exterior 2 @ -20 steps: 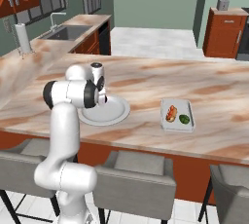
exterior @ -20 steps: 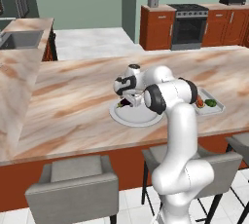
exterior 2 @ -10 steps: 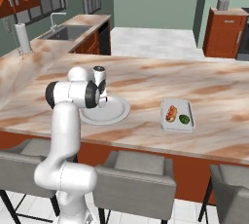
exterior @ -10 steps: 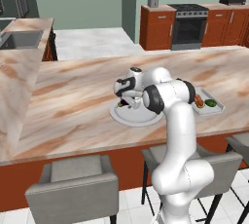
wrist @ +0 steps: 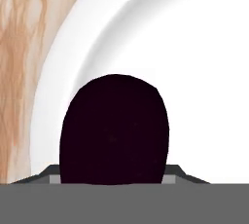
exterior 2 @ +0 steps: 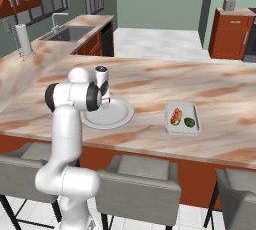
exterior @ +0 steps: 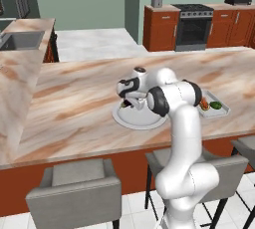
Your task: Place one cooked food and one vegetable from the large plate to each tupperware container.
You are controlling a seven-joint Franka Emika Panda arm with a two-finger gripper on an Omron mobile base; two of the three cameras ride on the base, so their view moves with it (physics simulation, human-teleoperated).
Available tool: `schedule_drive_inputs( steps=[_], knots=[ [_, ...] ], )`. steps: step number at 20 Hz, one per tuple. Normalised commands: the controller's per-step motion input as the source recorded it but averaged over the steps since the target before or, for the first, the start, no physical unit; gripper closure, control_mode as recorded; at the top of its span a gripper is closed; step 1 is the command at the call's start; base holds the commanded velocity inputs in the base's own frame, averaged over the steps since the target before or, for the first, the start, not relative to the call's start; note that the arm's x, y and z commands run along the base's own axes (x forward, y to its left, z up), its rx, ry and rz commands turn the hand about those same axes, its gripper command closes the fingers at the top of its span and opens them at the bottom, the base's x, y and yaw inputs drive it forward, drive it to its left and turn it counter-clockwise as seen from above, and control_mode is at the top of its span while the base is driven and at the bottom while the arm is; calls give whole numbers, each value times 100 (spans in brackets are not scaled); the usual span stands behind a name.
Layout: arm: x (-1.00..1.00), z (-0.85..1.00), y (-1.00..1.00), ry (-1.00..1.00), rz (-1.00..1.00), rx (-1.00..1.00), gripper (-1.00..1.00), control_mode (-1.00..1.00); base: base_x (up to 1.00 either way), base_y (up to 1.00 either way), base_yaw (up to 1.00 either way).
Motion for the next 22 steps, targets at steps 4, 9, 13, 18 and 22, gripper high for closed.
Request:
schedule_drive_inputs(
  steps=[4, 9, 13, 18, 22],
  knots=[
    [-95, 77, -37, -35, 13, 0, 100, -100, 0, 0, 0],
    [-85, 71, -37, -2, 25, -6, 100, -100, 0, 0, 0],
    [-52, 29, -21, 1, 48, -12, 100, -100, 0, 0, 0],
    [-36, 14, -2, 9, 48, -29, 100, -100, 0, 0, 0],
    [-44, 47, 0, 2, 38, -35, 100, -100, 0, 0, 0]
  ],
)
